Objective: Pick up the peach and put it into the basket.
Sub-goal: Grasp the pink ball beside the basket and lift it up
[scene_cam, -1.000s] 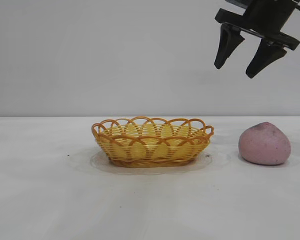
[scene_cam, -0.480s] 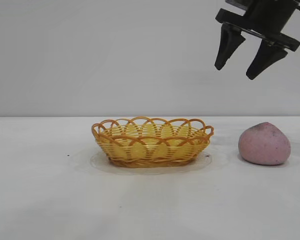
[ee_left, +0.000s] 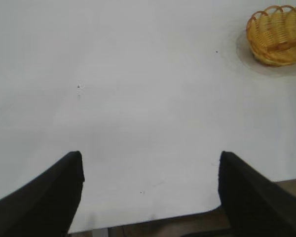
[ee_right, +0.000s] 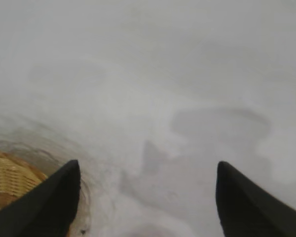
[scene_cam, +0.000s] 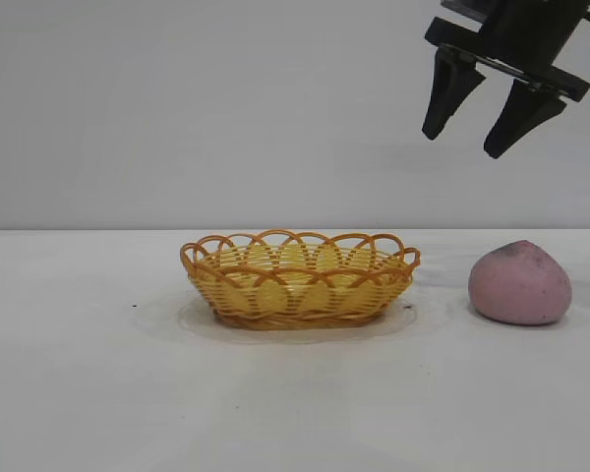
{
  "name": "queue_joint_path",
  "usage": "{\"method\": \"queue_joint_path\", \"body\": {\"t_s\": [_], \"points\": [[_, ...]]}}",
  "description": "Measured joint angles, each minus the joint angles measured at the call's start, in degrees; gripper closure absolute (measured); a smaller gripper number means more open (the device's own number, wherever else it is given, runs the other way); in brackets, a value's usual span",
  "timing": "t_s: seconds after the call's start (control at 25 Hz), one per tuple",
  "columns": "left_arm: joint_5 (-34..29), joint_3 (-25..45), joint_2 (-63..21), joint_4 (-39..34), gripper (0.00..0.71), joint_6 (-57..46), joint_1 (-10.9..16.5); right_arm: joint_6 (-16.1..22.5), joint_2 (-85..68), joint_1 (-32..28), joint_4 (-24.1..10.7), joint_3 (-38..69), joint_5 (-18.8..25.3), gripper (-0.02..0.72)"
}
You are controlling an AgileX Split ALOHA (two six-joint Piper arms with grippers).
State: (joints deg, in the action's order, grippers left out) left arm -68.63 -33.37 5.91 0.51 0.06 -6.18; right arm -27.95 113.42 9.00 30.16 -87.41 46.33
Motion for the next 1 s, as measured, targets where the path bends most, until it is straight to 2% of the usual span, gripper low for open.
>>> {"method": "queue_joint_path", "body": {"t_s": [0.2, 0.44, 0.64, 1.0], "points": [[-1.1, 2.9, -6.7, 0.0, 0.183, 0.0, 0.0, -0.1, 0.0, 0.0, -1.0, 0.0, -1.1, 0.169], [-1.1, 3.1, -7.1, -0.1, 0.183, 1.4, 0.0, -0.1, 0.1, 0.0, -1.7, 0.0, -2.2, 0.169], [3.1, 5.0, -7.0, -0.1, 0.183, 2.4, 0.0, -0.1, 0.1, 0.0, -1.9, 0.0, -2.1, 0.169], [4.2, 5.1, -7.0, -0.1, 0.183, 2.7, 0.0, -0.1, 0.1, 0.0, -2.0, 0.0, -2.1, 0.169]]}}
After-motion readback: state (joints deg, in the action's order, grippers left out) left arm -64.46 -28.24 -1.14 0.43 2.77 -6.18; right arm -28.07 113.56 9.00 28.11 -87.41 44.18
